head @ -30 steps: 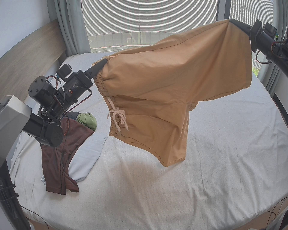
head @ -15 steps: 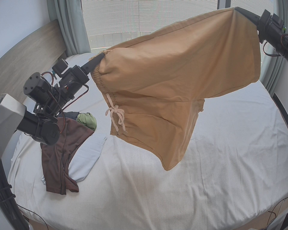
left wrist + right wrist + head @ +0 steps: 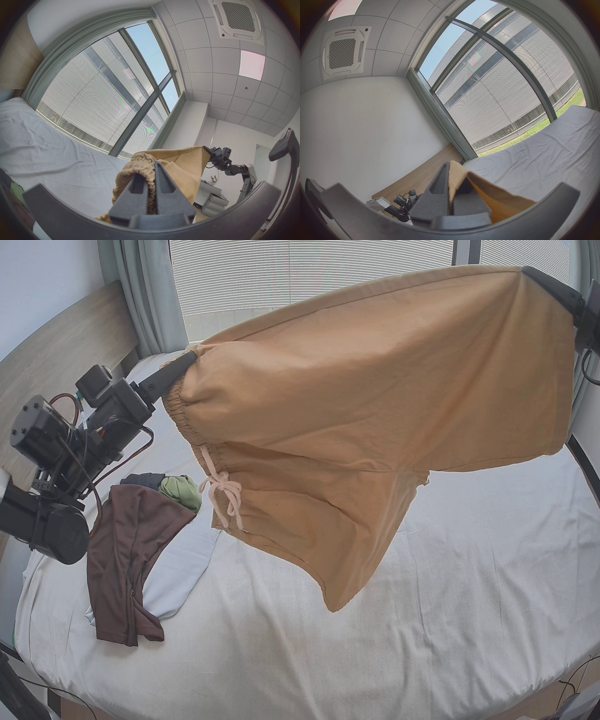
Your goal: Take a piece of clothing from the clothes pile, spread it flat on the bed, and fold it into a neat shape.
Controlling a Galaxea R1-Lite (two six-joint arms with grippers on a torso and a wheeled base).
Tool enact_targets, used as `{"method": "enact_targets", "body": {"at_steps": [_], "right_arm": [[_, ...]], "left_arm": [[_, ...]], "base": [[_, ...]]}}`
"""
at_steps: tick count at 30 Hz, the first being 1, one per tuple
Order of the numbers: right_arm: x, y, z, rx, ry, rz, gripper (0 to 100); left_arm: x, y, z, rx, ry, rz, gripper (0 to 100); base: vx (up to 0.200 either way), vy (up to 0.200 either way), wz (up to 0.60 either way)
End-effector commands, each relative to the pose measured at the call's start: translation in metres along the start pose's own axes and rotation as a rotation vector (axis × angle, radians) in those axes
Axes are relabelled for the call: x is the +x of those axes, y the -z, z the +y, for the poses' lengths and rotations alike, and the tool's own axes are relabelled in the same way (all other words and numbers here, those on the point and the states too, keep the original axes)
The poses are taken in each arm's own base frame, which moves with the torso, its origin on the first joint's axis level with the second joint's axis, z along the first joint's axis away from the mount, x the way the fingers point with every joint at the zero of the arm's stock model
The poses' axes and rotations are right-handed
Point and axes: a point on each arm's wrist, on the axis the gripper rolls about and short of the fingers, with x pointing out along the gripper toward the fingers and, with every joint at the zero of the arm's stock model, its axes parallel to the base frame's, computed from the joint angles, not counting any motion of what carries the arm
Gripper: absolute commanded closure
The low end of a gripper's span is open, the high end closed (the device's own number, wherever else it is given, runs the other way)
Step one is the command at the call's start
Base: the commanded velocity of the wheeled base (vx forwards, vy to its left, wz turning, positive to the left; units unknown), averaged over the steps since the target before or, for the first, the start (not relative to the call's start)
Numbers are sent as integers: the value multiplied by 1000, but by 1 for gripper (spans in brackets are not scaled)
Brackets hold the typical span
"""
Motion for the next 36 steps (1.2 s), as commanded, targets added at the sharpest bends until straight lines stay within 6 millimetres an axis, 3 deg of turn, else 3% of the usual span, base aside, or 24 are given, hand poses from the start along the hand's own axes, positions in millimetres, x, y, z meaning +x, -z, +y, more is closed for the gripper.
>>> {"method": "enact_targets", "body": {"at_steps": [1, 6, 9, 17, 29, 36], "right_arm": [[-16, -1, 7, -6, 7, -10, 100], [-10, 11, -5, 16, 35, 31, 100], [9, 31, -29, 46, 73, 87, 100], [39, 62, -83, 62, 135, 112, 100], [56, 90, -125, 82, 191, 137, 100], [62, 104, -140, 83, 200, 137, 100]], "left_arm": [[-13, -16, -29, 8, 40, 0, 100], [-19, -22, -28, -19, 31, -2, 100], [-17, -14, -12, -35, 2, 9, 100], [-7, 8, 25, -59, -45, 30, 100], [-5, 33, 54, -52, -84, 68, 100], [-5, 44, 65, -55, -100, 84, 100]], "base": [[0, 0, 0], [0, 0, 0], [0, 0, 0], [0, 0, 0], [0, 0, 0], [0, 0, 0]]}}
